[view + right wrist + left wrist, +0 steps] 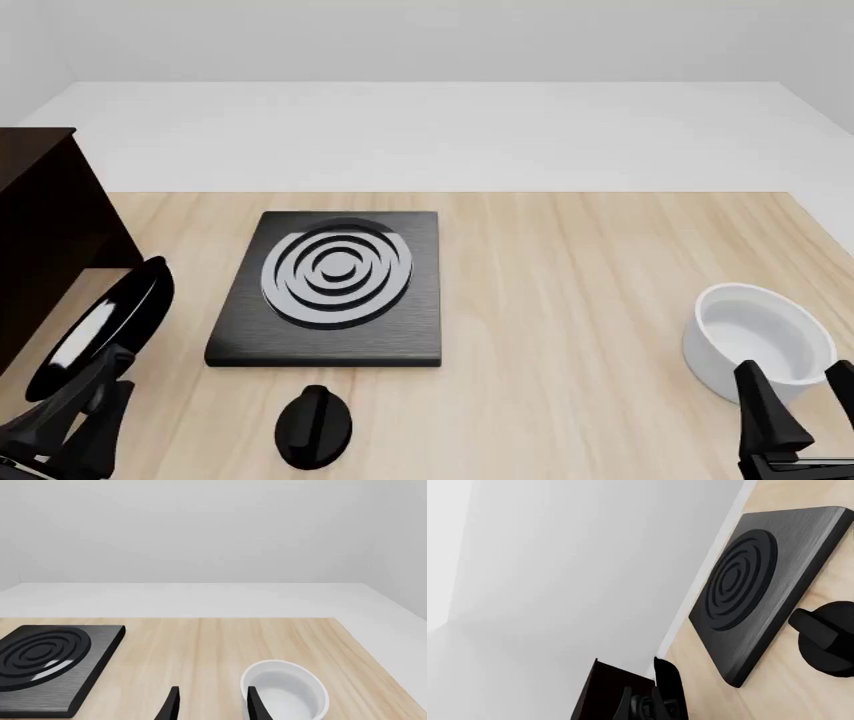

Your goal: Put the frying pan under the cabinet shelf.

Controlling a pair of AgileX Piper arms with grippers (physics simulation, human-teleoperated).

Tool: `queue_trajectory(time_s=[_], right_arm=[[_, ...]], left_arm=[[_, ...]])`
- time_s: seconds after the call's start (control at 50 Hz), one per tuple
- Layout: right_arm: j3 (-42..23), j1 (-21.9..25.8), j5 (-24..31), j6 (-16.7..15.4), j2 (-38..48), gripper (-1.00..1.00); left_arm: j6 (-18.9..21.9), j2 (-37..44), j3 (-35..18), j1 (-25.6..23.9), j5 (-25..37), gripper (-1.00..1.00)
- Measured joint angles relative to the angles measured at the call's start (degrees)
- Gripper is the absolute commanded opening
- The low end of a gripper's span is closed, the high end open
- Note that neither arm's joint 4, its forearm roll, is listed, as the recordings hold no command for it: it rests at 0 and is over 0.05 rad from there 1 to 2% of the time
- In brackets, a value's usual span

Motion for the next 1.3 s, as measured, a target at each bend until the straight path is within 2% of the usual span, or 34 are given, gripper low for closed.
queue_trajectory(time_s=[1.3], right_arm=[[0.0,0.0,0.0,0.0,0.0,1.00]], left_arm=[[-2.6,0.0,0.0,12.0,6.0,-1.00]])
